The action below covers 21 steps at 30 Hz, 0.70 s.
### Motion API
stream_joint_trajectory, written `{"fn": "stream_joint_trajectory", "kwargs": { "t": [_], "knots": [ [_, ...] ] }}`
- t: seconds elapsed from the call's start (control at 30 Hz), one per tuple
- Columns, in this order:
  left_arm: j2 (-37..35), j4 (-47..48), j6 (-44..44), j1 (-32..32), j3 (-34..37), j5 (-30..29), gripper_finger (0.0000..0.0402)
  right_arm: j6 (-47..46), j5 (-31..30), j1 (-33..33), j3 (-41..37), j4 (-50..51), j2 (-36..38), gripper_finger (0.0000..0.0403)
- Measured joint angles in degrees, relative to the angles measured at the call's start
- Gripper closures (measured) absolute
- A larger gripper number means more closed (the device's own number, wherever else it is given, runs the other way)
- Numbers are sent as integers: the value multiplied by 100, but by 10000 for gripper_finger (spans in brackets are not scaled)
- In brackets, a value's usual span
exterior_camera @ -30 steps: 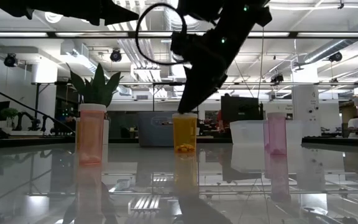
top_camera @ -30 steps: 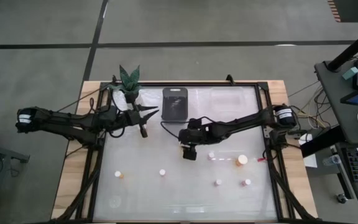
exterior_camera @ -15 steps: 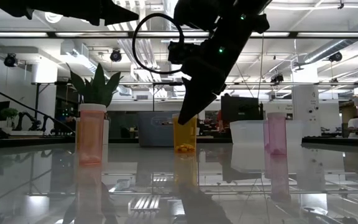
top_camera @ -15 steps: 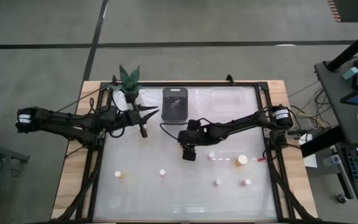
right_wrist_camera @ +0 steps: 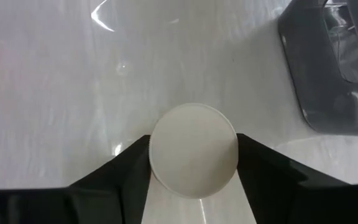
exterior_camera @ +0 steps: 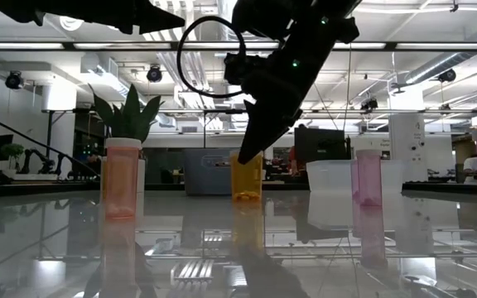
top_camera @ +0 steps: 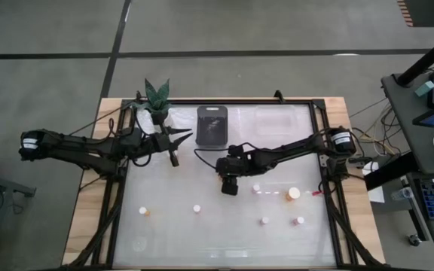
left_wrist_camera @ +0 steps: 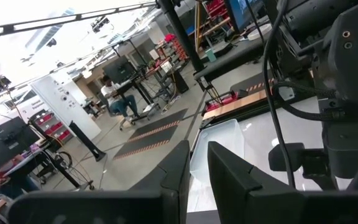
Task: Pick and place medicine bottles into bin by pill shape (circle, oval)
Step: Put the large orange pill bottle into the transparent bin
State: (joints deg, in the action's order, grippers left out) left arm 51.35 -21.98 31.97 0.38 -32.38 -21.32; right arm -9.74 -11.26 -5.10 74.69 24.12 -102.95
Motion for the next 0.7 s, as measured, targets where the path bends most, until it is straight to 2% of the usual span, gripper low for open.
{"fn": "stream_joint_trajectory", "kwargs": {
  "t": [0.33, 0.7],
  "knots": [
    [0, -4, 0, -2, 0, 2, 359, -119, 91, 164, -2, 580, 968, 202],
    [-2, -19, -2, -2, 0, 2, 359, -133, 63, 1234, -6, 1143, 2058, 202]
  ]
}}
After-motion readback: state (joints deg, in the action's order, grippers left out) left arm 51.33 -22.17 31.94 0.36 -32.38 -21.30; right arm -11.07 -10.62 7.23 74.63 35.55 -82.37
